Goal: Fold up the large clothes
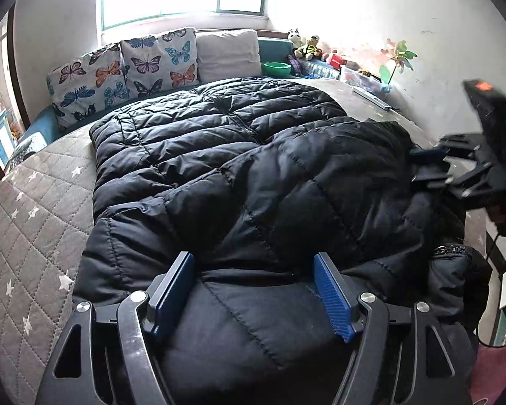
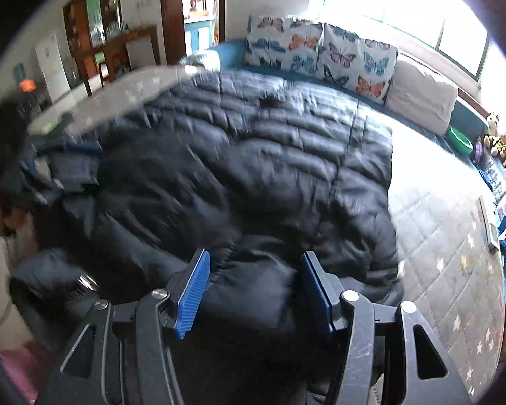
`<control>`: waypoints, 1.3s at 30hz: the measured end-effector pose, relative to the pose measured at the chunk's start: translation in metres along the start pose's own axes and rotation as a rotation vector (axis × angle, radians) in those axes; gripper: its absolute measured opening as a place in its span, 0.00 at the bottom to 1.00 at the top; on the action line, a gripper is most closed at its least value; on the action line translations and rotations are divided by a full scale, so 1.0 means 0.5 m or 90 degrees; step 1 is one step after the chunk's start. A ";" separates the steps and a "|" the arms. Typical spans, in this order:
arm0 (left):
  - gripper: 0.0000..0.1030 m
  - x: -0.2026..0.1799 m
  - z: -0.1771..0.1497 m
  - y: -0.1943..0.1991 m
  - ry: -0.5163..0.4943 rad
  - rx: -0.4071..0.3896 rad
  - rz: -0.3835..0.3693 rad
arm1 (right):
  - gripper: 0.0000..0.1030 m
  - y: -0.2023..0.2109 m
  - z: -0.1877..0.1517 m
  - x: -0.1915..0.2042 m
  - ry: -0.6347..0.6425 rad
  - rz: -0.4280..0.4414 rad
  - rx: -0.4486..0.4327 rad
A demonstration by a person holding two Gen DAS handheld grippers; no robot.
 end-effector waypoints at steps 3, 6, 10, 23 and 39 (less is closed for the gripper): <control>0.74 -0.007 -0.004 -0.002 -0.013 0.004 0.012 | 0.60 -0.032 -0.025 -0.001 -0.016 0.020 -0.004; 0.75 -0.004 -0.003 -0.003 -0.011 0.007 0.015 | 0.59 -0.029 -0.023 0.001 -0.005 0.009 0.001; 0.75 -0.002 -0.005 -0.003 -0.010 0.007 0.016 | 0.60 0.003 -0.005 -0.006 -0.004 -0.004 0.004; 0.76 -0.004 -0.006 -0.004 -0.023 0.012 0.037 | 0.60 -0.032 -0.035 -0.003 -0.012 0.008 -0.004; 0.77 -0.220 -0.168 0.117 -0.248 0.091 0.045 | 0.61 -0.016 -0.037 -0.005 -0.016 -0.003 -0.015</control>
Point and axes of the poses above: each gripper's, at about its wrist camera, not at the fingertips, and y roughly against the way its jaws point, x to its left, z to its top, the point moved 8 cm from there along -y, roughly the way its jaws point, and after that the axes turned 11 degrees about -z, right-handed, at the moved point
